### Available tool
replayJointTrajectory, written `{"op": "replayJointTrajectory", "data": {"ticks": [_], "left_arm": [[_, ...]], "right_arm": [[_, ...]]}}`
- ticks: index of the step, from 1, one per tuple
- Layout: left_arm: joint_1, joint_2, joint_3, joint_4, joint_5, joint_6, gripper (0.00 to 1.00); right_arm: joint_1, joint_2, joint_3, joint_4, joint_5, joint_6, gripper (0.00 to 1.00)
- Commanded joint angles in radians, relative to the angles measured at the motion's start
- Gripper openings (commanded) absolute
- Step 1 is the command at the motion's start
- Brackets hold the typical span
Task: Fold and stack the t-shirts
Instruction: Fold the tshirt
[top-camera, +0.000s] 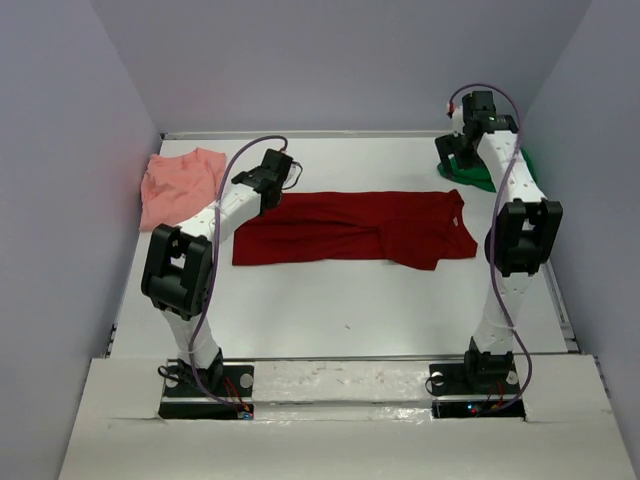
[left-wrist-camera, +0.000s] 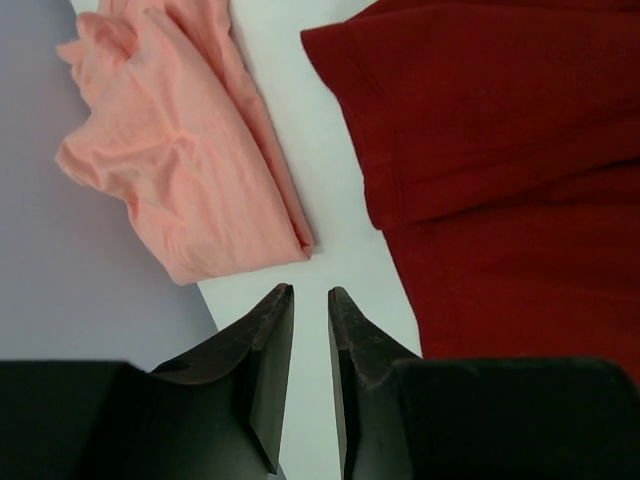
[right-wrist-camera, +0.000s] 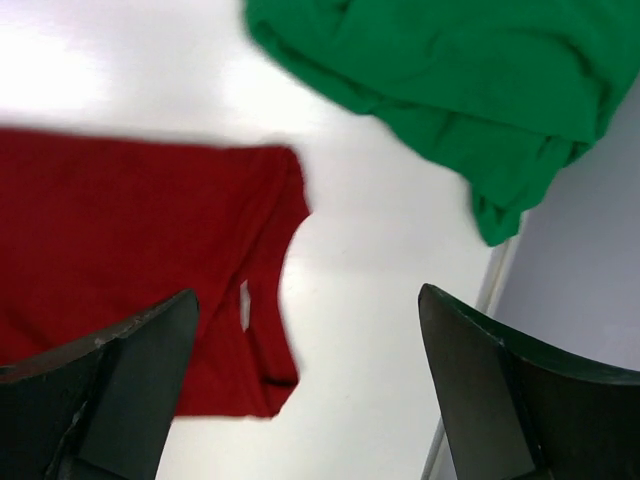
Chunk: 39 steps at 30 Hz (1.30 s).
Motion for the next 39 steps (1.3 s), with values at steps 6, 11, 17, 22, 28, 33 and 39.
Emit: {"op": "replayJointTrajectory", "data": {"ticks": [6, 11, 17, 22, 28, 33, 39], "left_arm": [[-0.006, -0.04, 0.021, 0.068, 0.443, 0.0, 0.32], [0.001, 0.06, 0.044, 0.114, 0.521, 0.052, 0.29], [0.045, 0.15, 0.103, 0.154, 0.619, 0.087, 0.29], [0.062, 0.212, 0.11, 0.185, 0.602, 0.103, 0.29], [0.082, 0.264, 0.113, 0.182, 0.59, 0.104, 0.29], [0.088, 0.281, 0.101, 0.154, 0.59, 0.1, 0.27], [0.087, 0.291, 0.095, 0.082, 0.555, 0.097, 0.28]], "right_arm": [[0.03, -0.239, -0.35, -0.059, -0.313, 0.001, 0.88], [0.054, -0.194, -0.426, -0.062, -0.345, 0.014, 0.75], [0.086, -0.126, -0.4, -0.071, -0.359, 0.03, 0.7], [0.095, -0.071, -0.366, -0.088, -0.357, 0.041, 0.69], [0.104, -0.049, -0.383, -0.088, -0.363, 0.046, 0.69], [0.104, -0.005, -0.372, -0.093, -0.365, 0.043, 0.68], [0.104, 0.084, -0.257, -0.122, -0.383, 0.05, 0.69]]}}
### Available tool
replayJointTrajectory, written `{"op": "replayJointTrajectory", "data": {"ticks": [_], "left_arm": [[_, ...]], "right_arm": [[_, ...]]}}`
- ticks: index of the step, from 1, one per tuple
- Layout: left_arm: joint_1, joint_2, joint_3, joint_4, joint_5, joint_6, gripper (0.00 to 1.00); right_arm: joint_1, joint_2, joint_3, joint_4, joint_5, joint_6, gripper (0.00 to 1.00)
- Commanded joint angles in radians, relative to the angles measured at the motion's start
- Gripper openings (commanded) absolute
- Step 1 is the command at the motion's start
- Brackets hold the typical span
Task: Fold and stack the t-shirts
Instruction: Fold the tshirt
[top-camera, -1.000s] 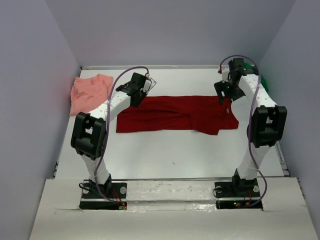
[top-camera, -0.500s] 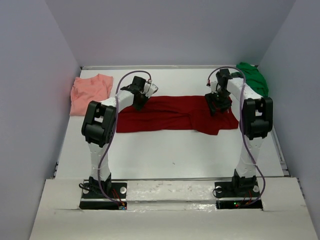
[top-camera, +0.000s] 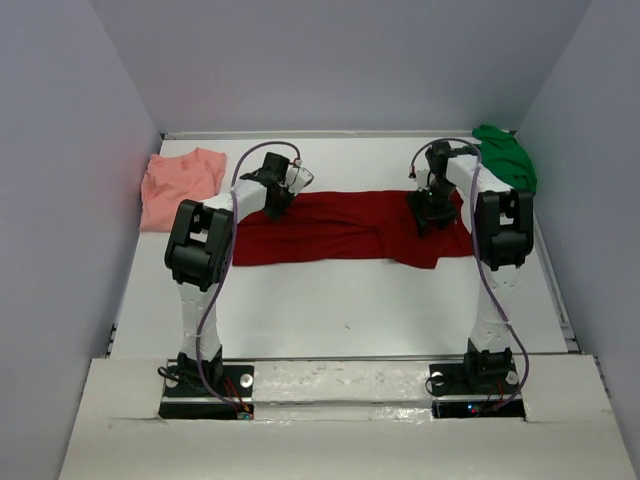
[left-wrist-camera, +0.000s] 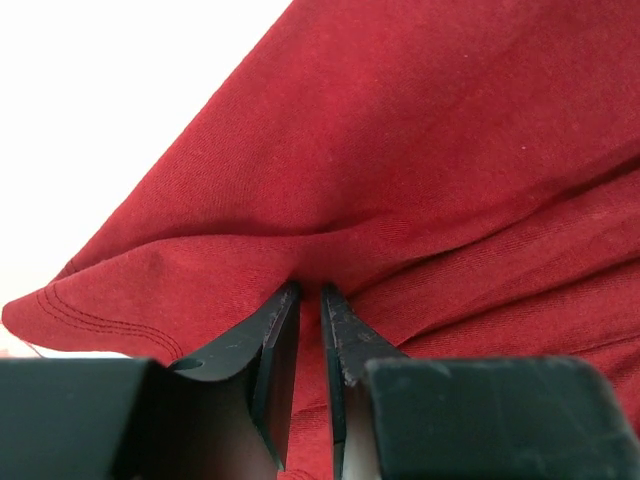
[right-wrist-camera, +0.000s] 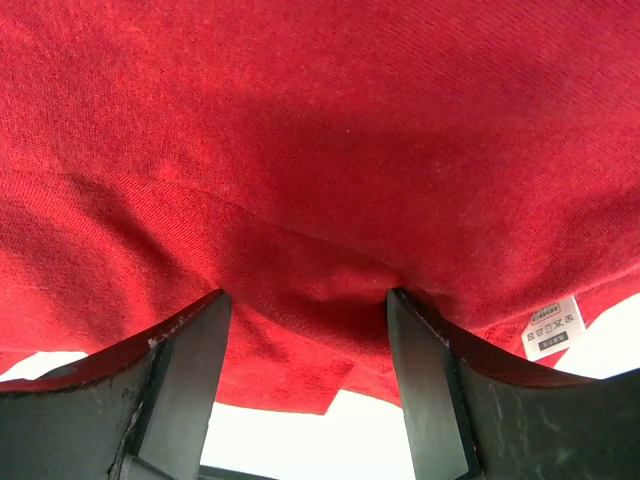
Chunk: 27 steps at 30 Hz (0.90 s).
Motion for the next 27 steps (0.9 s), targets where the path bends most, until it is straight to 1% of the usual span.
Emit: {"op": "replayJointTrajectory", "data": {"ticks": [1, 9, 13, 15, 16, 19, 20, 22, 27], "left_arm": [[0.004, 0.029, 0.014, -0.105, -0.022, 0.008, 0.28], [0.001, 0.005, -0.052, -0.189, -0.031, 0.021, 0.28], [-0.015, -0.052, -0.109, -0.249, -0.029, 0.03, 0.27], [-0.024, -0.08, -0.153, -0.284, -0.019, 0.044, 0.27], [-0.033, -0.11, -0.189, -0.297, -0.016, 0.05, 0.27], [-0.048, -0.162, -0.254, -0.349, 0.0, 0.06, 0.27], [-0.061, -0.173, -0.273, -0.369, 0.038, 0.065, 0.27], [-0.073, -0.199, -0.32, -0.379, 0.049, 0.07, 0.27], [-0.146, -0.189, -0.35, -0.405, 0.082, 0.064, 0.27]], "right_arm": [[0.009, 0.05, 0.096, -0.021, -0.037, 0.014, 0.7], [0.009, 0.171, 0.305, -0.089, -0.046, -0.001, 0.7], [0.009, 0.26, 0.472, -0.136, -0.06, -0.007, 0.7], [0.009, 0.297, 0.538, -0.156, -0.062, -0.009, 0.71], [0.009, 0.327, 0.602, -0.171, -0.065, -0.012, 0.71], [0.009, 0.346, 0.644, -0.15, -0.079, -0.018, 0.75], [0.009, 0.357, 0.662, -0.141, -0.088, -0.018, 0.77], [0.018, 0.366, 0.684, -0.123, -0.108, -0.026, 0.78], [0.029, 0.441, 0.822, -0.133, -0.177, -0.03, 0.81]]}}
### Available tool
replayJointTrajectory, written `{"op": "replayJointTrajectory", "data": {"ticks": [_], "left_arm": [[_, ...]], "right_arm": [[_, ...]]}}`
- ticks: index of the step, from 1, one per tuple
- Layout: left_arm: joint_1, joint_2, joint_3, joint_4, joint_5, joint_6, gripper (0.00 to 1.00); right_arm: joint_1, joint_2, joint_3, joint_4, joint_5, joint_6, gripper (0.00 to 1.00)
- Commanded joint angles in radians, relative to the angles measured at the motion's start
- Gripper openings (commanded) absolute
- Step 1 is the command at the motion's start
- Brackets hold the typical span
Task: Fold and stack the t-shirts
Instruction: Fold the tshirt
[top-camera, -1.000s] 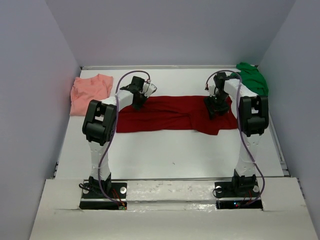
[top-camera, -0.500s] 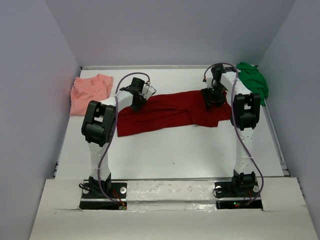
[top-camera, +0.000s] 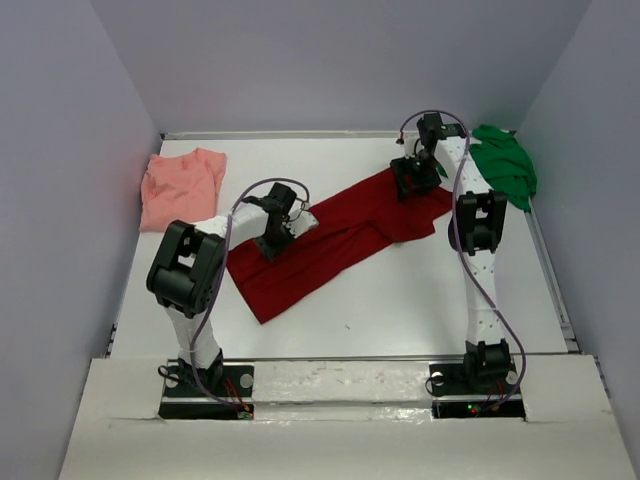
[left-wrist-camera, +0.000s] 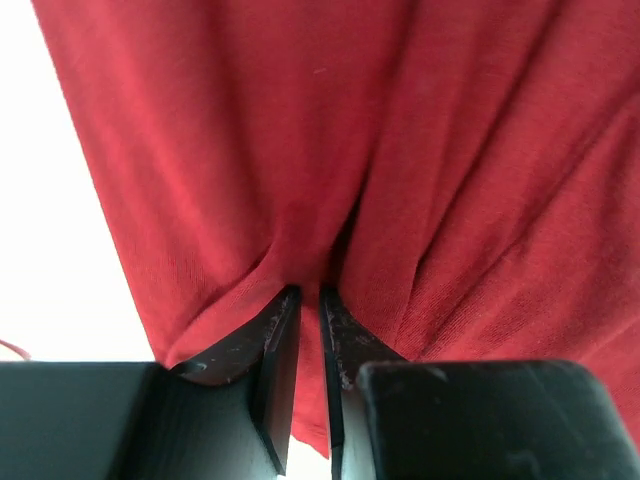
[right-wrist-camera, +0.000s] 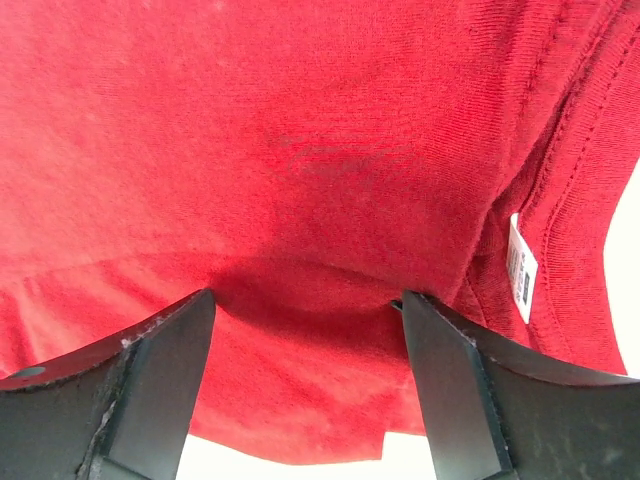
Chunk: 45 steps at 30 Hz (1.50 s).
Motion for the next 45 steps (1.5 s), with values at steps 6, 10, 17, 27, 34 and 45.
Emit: {"op": "replayJointTrajectory", "data": {"ticks": [6, 10, 17, 27, 34, 45], "left_arm": [[-0.154, 0.109, 0.017, -0.223, 0.179, -0.009, 0.25], [-0.246, 0.155, 0.057, -0.243, 0.243, -0.017, 0.25], [-0.404, 0.198, 0.102, -0.263, 0.331, -0.051, 0.24], [-0.538, 0.242, 0.206, -0.319, 0.461, -0.094, 0.23], [-0.575, 0.317, 0.356, -0.348, 0.519, -0.108, 0.23], [-0.621, 0.4, 0.528, -0.407, 0.561, -0.111, 0.22]], "right_arm": [[0.061, 0.002, 0.01, 0.154, -0.083, -0.063, 0.91], [0.083, 0.013, 0.055, 0.188, -0.118, -0.072, 0.96], [0.092, 0.014, 0.029, 0.26, -0.12, -0.109, 1.0], [0.101, 0.042, 0.047, 0.371, -0.158, -0.124, 1.0], [0.11, 0.05, 0.05, 0.394, -0.225, -0.139, 1.0], [0.12, 0.005, -0.003, 0.394, -0.236, -0.185, 1.0]]}}
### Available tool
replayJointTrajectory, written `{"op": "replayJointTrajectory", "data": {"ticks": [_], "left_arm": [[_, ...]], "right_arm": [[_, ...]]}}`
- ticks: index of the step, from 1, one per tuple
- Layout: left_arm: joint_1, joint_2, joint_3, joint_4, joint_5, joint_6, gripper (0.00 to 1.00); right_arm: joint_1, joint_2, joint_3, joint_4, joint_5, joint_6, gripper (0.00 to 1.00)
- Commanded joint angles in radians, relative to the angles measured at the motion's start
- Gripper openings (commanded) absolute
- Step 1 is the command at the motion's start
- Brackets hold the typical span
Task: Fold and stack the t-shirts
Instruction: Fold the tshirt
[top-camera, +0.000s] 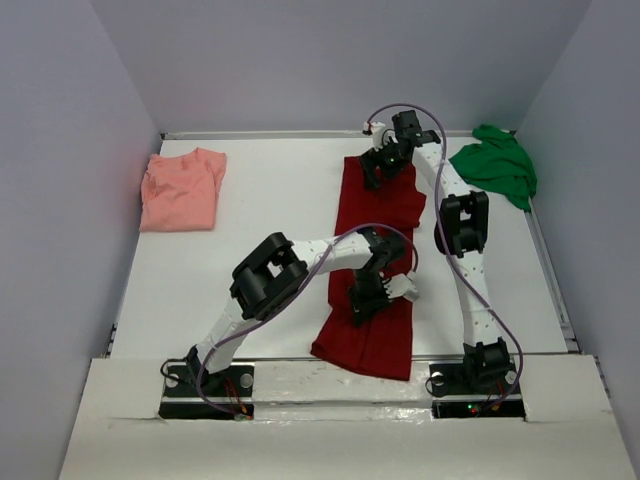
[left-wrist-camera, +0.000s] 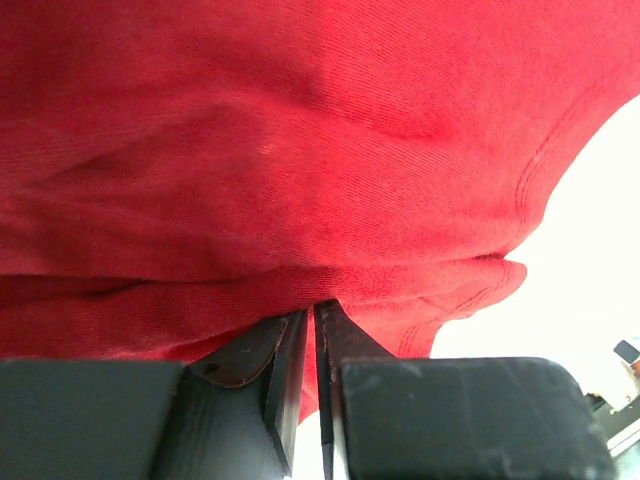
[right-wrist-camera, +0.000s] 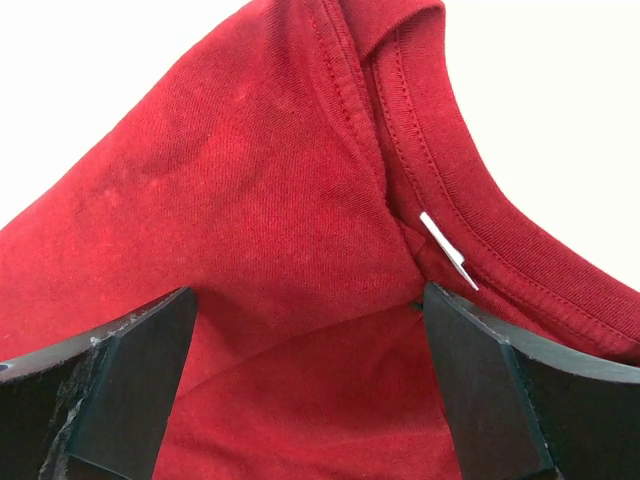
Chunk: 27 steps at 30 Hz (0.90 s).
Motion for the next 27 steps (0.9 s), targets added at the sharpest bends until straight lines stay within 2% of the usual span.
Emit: {"op": "replayJointTrajectory", "data": {"ticks": [1, 7, 14, 22, 27], "left_arm": [[-0.035, 0.026, 0.029, 0.034, 0.026, 0.001, 0.22], [-0.057, 0.043, 0.063, 0.025, 0.008, -0.002, 0.19], [-0.057, -0.057, 0.042, -0.056, -0.032, 0.059, 0.19], [-0.051, -0.199, 0.06, -0.055, -0.211, -0.023, 0.19], [0.0, -0.31, 0.04, -0.02, -0.282, -0.031, 0.19]], "right_arm": [[0.019, -0.041, -0.014, 0.032, -0.03, -0.023, 1.0], [0.03, -0.062, -0.019, 0.027, -0.024, -0.014, 1.0], [0.03, -0.208, -0.109, 0.03, 0.061, -0.061, 1.0], [0.03, -0.406, -0.158, 0.039, 0.16, -0.046, 1.0], [0.03, -0.552, -0.251, 0.039, 0.314, -0.066, 1.0]]}}
